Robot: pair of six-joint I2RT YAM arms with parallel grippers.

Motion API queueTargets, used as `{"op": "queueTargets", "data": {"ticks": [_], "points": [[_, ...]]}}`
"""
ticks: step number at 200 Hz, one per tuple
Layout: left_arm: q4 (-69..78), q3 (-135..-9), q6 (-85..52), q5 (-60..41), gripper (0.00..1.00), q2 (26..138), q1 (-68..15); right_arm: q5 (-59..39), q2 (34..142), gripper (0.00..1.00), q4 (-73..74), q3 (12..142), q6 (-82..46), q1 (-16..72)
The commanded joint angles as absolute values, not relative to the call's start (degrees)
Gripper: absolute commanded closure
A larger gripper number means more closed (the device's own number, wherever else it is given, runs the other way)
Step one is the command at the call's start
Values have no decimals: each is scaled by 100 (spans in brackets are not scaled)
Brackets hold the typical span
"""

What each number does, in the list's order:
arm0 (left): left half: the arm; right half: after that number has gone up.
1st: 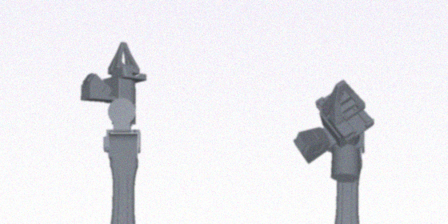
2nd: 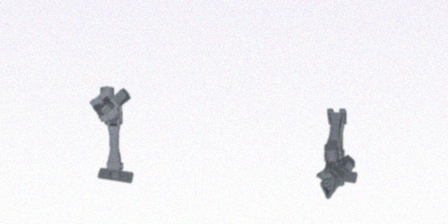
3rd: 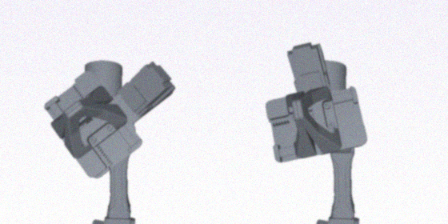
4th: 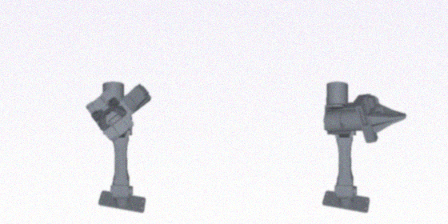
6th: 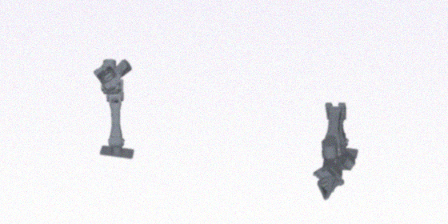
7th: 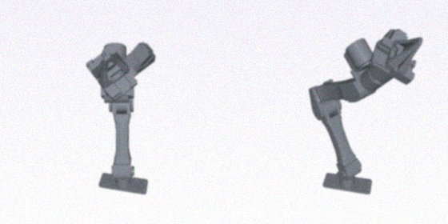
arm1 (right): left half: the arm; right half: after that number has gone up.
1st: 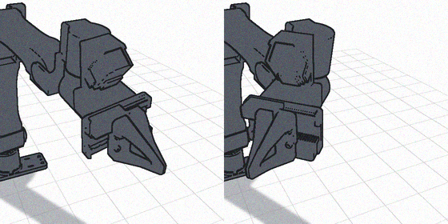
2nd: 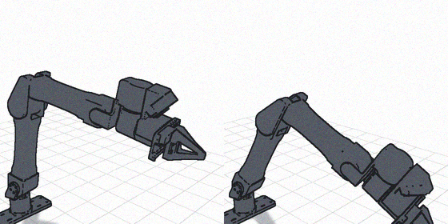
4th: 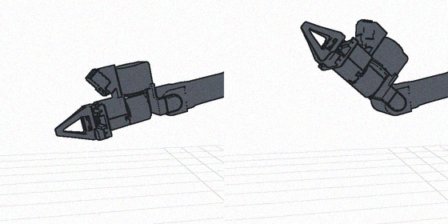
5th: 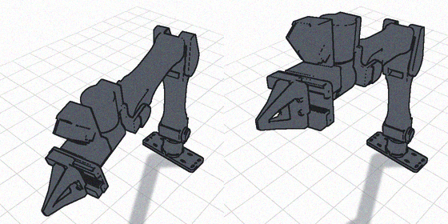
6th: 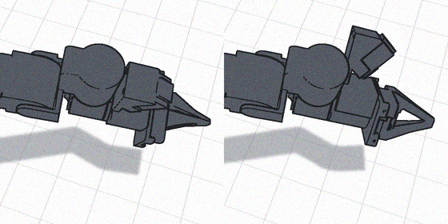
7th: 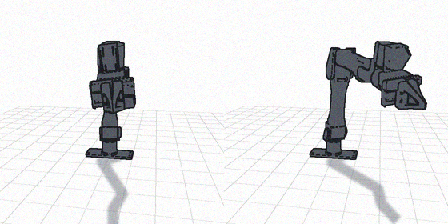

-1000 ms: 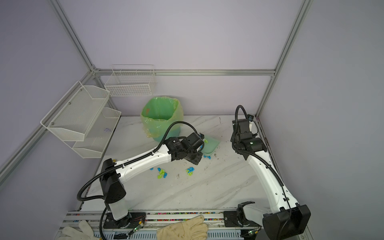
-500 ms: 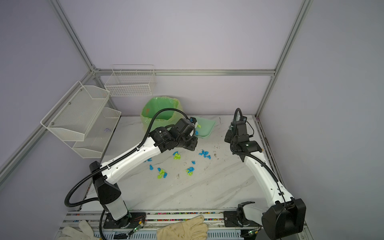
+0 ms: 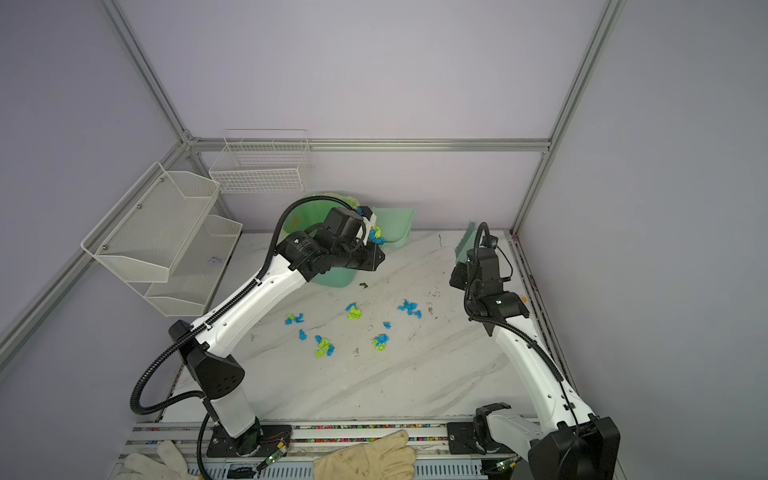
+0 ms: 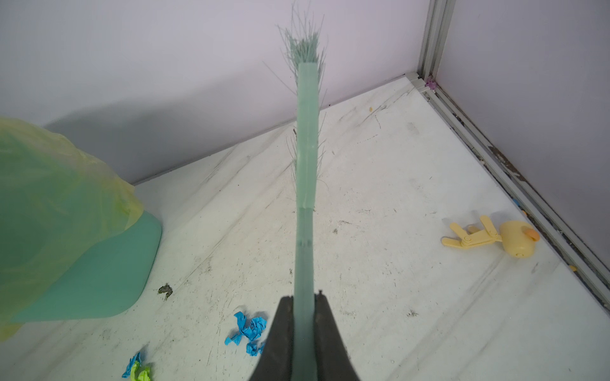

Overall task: Sweep away the paper scraps from the table
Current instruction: 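Lift the dustpan toward the green bin while the right gripper raises the brush, then tip the dustpan over the green bin with the left gripper to empty scraps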

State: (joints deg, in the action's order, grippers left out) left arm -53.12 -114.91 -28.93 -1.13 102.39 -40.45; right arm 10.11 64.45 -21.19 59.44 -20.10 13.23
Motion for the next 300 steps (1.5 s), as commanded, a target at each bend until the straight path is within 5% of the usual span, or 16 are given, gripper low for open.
{"op": "queueTargets", "data": {"ticks": [1, 138, 300], "points": [[-4994, -12041, -3086, -544, 98, 10104, -3829, 925, 6343, 100, -1872, 5910, -2033, 1327], [-2991, -9875, -4938, -2608, 98, 8968, -2160, 675, 6376, 100, -1943, 5951, -2012, 1332], [2295, -7015, -9144, -4530, 99, 8757, -1100, 649, 6313, 100, -1999, 5941, -2003, 1327]]}}
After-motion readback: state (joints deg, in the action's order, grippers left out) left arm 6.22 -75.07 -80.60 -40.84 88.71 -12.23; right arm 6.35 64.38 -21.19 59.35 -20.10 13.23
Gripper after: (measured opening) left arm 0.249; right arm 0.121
